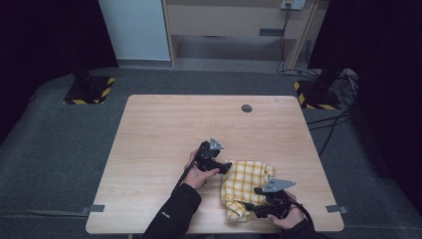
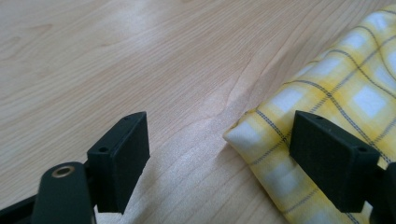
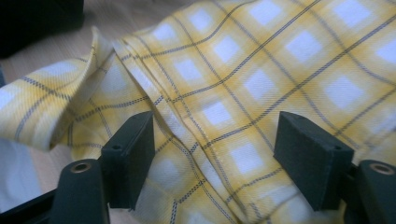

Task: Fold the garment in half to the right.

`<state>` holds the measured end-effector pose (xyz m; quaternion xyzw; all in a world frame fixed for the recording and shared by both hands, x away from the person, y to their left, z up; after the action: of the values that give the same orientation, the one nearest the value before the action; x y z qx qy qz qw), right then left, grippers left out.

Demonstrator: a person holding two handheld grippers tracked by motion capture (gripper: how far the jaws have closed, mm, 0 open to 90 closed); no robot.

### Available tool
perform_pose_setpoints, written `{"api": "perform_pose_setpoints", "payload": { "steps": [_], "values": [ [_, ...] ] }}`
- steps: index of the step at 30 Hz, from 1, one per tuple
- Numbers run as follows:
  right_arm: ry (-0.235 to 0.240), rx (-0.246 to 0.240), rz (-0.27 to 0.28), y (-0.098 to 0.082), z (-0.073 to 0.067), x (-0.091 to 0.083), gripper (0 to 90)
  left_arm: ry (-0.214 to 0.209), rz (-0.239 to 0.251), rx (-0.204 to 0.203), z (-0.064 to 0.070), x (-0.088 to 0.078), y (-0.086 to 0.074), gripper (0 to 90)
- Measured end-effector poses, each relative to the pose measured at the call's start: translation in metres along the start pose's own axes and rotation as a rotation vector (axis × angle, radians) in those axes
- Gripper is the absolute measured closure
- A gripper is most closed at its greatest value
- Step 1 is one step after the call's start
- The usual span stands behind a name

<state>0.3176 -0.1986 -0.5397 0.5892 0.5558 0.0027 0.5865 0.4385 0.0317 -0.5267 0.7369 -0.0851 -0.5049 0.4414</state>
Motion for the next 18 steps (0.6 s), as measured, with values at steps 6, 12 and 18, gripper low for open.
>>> {"api": "perform_pose_setpoints", "payload": {
  "steps": [6, 12, 18],
  "values": [
    [-0.014, 0.043, 0.141, 0.024, 0.012, -0.032, 25.3, -0.010, 0.046, 0.014, 0.012, -0.023, -0.005, 19.5],
    [-0.223, 0.070, 0.204, 0.047, 0.034, -0.020, 24.2, -0.043, 0.044, 0.017, 0.036, -0.036, -0.016, 19.4],
    [-0.414, 0.098, 0.169, 0.053, 0.061, 0.007, 25.6, -0.059, -0.014, 0.051, 0.053, -0.024, -0.029, 19.1]
  ]
}}
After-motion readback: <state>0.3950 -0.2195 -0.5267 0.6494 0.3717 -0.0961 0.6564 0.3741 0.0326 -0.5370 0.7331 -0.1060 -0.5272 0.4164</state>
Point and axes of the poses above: each handheld gripper's, and its own axes: x roughly forward along the jaws, y roughly out of its top, z roughly to its right, the point moved 2 cm from there along x, roughly forward along the jaws, and after that the axes turned 13 degrees about x, right-handed, at the moved point
